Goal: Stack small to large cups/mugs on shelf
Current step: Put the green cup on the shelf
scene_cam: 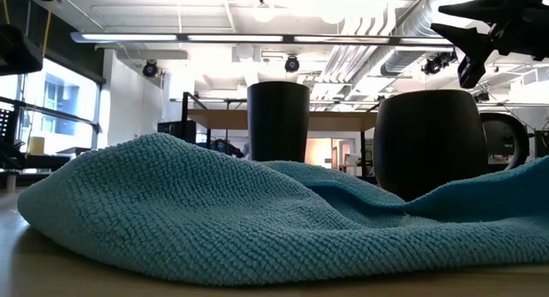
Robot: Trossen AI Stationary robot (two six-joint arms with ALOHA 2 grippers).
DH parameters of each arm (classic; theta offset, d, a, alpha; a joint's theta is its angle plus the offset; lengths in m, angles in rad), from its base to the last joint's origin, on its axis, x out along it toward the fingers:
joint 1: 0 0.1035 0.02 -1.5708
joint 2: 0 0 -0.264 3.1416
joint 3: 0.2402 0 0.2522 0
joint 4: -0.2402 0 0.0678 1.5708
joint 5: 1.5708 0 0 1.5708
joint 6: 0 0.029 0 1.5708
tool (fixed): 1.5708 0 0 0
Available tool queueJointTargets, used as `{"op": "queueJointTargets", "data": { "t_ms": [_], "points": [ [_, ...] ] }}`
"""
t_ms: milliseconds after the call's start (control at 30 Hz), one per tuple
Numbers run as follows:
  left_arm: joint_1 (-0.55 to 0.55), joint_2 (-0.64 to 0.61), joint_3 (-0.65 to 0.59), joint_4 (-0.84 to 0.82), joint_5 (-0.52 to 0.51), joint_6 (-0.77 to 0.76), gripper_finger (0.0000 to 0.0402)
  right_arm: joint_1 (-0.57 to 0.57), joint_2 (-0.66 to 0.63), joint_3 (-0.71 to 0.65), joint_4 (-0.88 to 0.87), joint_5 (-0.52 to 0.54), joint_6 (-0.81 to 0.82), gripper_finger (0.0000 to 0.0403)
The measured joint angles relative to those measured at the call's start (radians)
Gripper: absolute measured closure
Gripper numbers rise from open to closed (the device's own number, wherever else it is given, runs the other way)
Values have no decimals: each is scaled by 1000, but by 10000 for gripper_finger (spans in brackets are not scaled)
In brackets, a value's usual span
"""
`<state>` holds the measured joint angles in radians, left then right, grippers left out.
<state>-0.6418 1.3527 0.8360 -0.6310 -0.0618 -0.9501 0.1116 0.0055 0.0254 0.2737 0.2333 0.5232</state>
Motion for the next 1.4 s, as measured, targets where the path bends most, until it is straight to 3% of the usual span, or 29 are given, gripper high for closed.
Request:
{"op": "queueJointTargets", "data": {
  "t_ms": [800,900,1200,1400],
  "points": [
    [0,-36,1,-24,-25,3,236,0,0,0,-2,0,-6,299],
    [0,-36,1,-24,-25,3,262,0,0,0,-2,0,-6,299],
    [0,-36,1,-22,-16,29,387,0,0,0,-2,0,-7,299],
    [0,-36,1,-21,-10,29,395,0,0,0,-2,0,-5,299]
  ]
}}
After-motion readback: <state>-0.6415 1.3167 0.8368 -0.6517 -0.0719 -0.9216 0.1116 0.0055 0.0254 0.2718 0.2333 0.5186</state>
